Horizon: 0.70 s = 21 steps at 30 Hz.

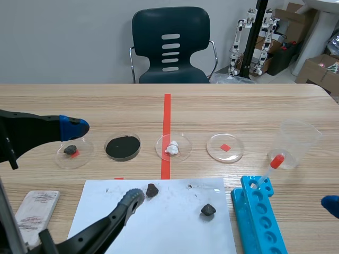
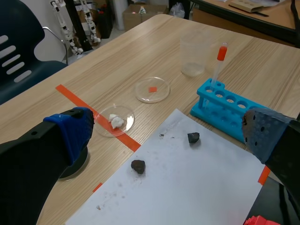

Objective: Return to the home posture

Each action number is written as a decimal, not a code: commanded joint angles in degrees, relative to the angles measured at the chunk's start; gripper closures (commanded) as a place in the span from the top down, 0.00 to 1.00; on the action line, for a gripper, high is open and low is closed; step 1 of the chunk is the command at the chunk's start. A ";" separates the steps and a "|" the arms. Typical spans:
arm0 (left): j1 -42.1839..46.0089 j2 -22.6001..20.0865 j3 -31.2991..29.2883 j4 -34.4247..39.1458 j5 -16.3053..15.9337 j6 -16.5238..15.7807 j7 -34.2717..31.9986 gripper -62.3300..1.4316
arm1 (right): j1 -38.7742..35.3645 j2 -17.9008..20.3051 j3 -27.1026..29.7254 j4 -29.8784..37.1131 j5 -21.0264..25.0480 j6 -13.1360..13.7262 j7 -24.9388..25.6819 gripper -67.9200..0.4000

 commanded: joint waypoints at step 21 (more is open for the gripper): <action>0.28 0.61 0.00 0.35 -1.25 -0.11 -0.59 1.00 | 0.24 0.26 0.17 1.14 0.20 0.00 1.01 1.00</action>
